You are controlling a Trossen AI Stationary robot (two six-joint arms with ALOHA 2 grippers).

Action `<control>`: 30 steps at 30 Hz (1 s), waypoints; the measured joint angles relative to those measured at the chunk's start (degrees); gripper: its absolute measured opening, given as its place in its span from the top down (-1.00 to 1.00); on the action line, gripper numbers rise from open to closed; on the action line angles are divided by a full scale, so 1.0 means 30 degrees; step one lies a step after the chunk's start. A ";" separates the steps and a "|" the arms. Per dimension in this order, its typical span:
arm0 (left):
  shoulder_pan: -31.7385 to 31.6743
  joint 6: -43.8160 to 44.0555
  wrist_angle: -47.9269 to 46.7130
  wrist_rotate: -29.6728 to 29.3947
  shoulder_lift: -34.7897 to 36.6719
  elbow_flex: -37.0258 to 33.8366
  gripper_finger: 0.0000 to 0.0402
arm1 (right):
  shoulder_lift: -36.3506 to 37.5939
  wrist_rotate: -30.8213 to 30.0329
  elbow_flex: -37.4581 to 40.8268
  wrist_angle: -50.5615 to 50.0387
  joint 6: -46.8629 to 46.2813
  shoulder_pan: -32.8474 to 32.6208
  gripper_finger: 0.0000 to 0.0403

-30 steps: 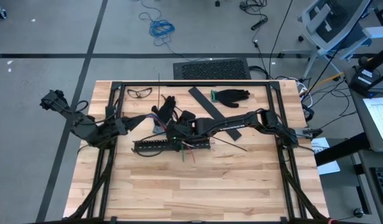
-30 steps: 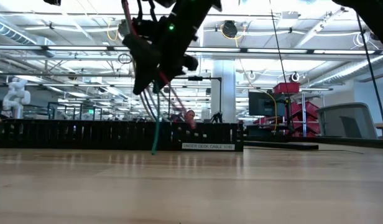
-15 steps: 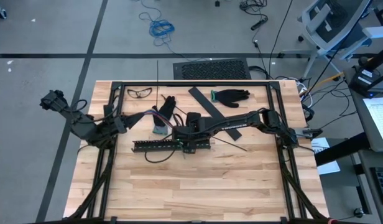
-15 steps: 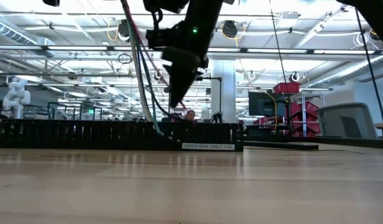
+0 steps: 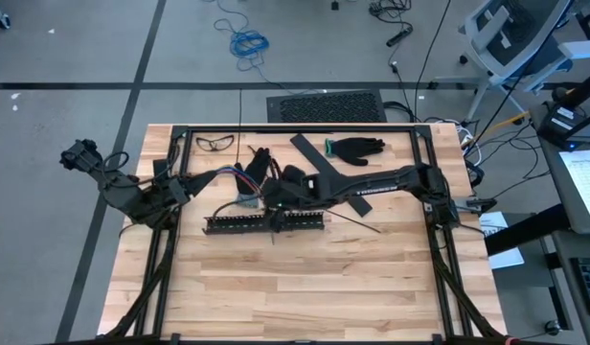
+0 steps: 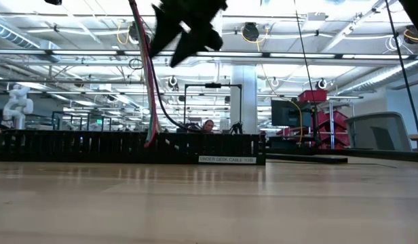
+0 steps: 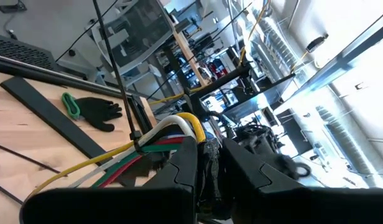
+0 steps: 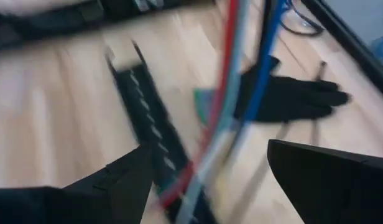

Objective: Ziptie cables
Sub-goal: Put the ziptied cables in the black cable duct

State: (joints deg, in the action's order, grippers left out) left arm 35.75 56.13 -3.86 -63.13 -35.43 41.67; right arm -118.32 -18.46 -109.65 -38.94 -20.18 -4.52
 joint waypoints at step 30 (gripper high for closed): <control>0.0005 -0.0361 0.0553 0.0242 0.0040 0.0000 0.75 | -0.2713 -0.7790 0.0015 0.5712 -0.5684 0.0397 -0.51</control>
State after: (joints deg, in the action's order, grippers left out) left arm 35.76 55.05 -2.20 -62.41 -35.31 41.67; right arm -126.46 -41.83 -109.60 -21.80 -37.23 -3.33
